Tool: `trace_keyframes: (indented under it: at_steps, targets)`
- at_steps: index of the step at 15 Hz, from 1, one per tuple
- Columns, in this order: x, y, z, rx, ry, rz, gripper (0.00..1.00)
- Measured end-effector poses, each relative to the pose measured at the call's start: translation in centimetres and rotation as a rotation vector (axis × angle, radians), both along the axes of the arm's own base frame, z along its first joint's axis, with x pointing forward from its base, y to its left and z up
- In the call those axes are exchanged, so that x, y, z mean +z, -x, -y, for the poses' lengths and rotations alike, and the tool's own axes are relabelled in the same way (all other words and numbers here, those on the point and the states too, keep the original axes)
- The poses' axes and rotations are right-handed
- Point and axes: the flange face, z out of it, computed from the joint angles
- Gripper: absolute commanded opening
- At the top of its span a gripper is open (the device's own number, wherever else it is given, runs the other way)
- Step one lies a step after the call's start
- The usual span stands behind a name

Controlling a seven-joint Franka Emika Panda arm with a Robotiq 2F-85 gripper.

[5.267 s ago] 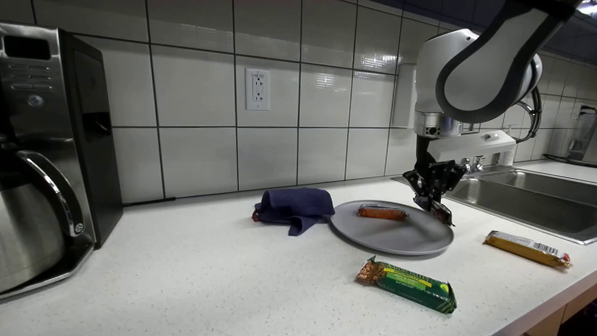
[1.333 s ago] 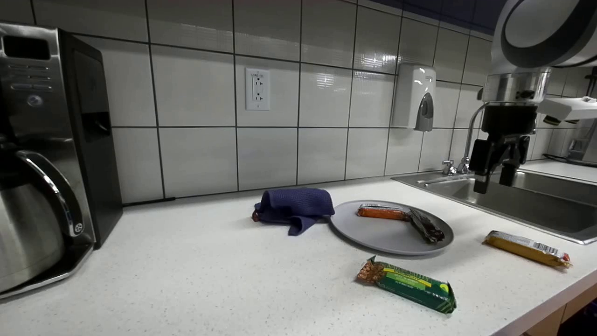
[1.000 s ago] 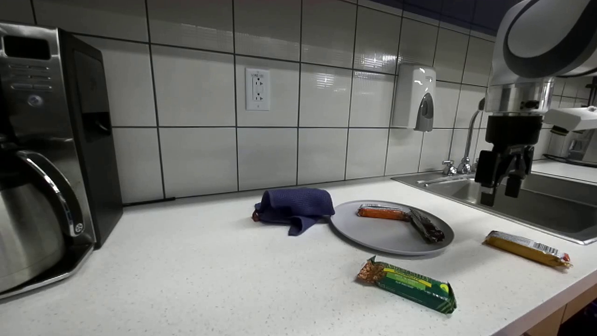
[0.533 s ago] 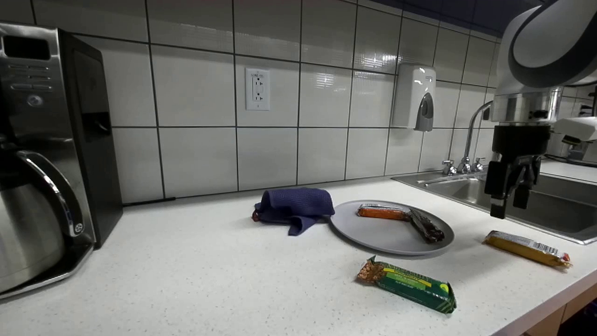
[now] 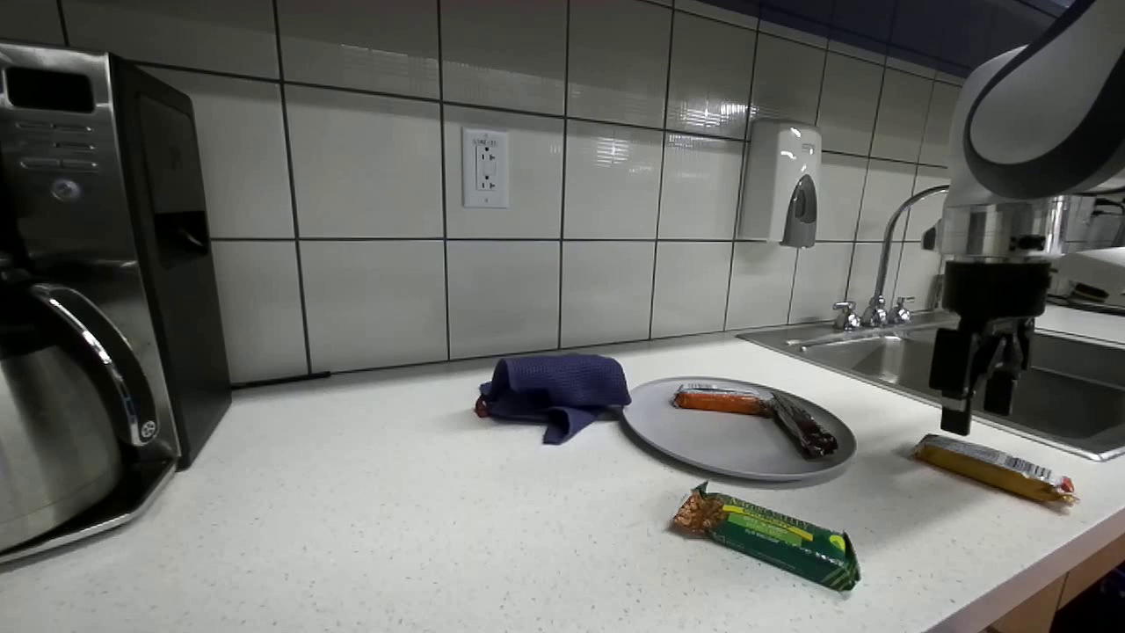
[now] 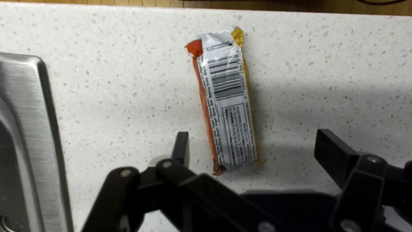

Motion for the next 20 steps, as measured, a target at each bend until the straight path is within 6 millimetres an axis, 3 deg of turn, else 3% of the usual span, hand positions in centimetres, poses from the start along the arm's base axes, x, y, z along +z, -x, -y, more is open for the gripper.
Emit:
trace_keyframes:
  at_steps: [9,10,11,17,18,20]
  targets:
    - [-3.3,0.3,1.1,-0.001,0.005,-0.018,1.0]
    - [-3.5,0.4,1.1,-0.001,0.005,-0.021,0.92]
    - [-3.7,0.4,1.1,-0.002,0.005,-0.023,0.74]
    - [-3.9,0.4,1.4,-0.008,0.006,-0.02,0.27]
    - [-3.9,0.4,1.5,-0.01,0.006,-0.019,0.2]
    - [-3.8,0.4,1.6,-0.011,0.007,-0.016,0.17]
